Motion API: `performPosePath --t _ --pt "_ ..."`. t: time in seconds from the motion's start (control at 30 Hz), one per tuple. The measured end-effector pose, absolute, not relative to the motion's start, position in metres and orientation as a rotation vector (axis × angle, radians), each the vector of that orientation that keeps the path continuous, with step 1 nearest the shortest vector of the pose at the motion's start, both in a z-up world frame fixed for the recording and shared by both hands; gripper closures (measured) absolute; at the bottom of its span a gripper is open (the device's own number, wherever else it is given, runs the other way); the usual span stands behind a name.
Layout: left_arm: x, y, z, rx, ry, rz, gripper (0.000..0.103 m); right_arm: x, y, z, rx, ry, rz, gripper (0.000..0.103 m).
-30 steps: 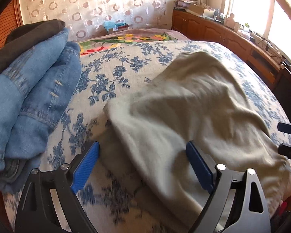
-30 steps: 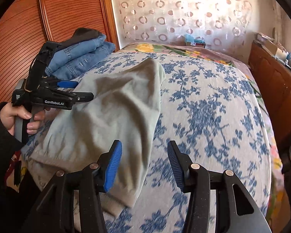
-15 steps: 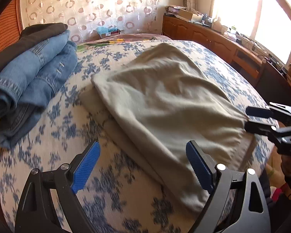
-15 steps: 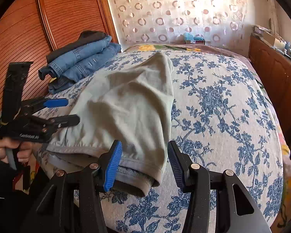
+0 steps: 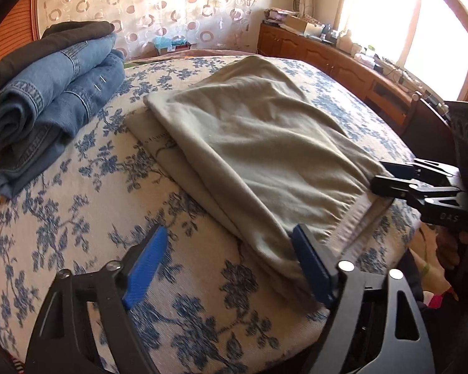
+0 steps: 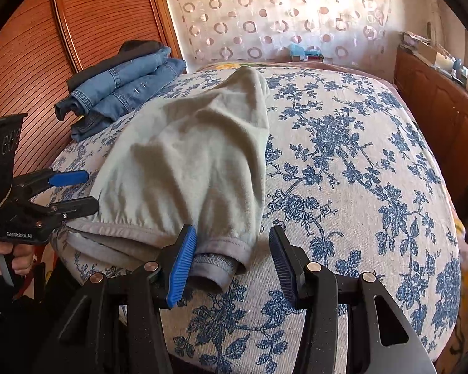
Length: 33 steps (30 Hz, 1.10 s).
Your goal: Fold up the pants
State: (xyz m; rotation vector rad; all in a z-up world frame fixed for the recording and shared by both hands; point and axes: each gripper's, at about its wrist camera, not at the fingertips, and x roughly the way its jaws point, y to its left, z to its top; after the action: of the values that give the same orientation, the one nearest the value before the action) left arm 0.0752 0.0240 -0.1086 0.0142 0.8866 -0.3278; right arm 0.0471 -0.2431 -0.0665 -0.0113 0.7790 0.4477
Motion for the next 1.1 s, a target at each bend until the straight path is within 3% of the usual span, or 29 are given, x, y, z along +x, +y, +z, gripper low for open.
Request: performPosePath --t 0.13,0.3,0.5,0.73,0.97,1.1 --pt "0.064 0.023 -0.111 -0.012 0.88 -0.343 0.034 0.043 -0.244 -0.067 -0.007 0.773 0.452 0.052" --pt "0.054 0.019 -0.109 -0.037 0.873 -0.375 0.051 0.039 -0.244 -0.068 0.002 0.774 0.46 0.052" --pt "0.045 0.014 -0.109 -0.049 0.873 -0.412 0.06 0.037 -0.241 -0.068 -0.01 0.778 0.473 0.053" --pt "0.039 0.008 -0.111 -0.03 0.87 -0.431 0.061 0.036 -0.241 -0.068 -0.009 0.783 0.48 0.062" --pt "0.038 0.006 -0.111 -0.025 0.874 -0.456 0.072 0.034 -0.24 -0.068 -0.02 0.791 0.497 0.083" --pt "0.035 0.006 -0.111 -0.032 0.881 -0.466 0.072 0.032 -0.239 -0.067 -0.029 0.794 0.495 0.087"
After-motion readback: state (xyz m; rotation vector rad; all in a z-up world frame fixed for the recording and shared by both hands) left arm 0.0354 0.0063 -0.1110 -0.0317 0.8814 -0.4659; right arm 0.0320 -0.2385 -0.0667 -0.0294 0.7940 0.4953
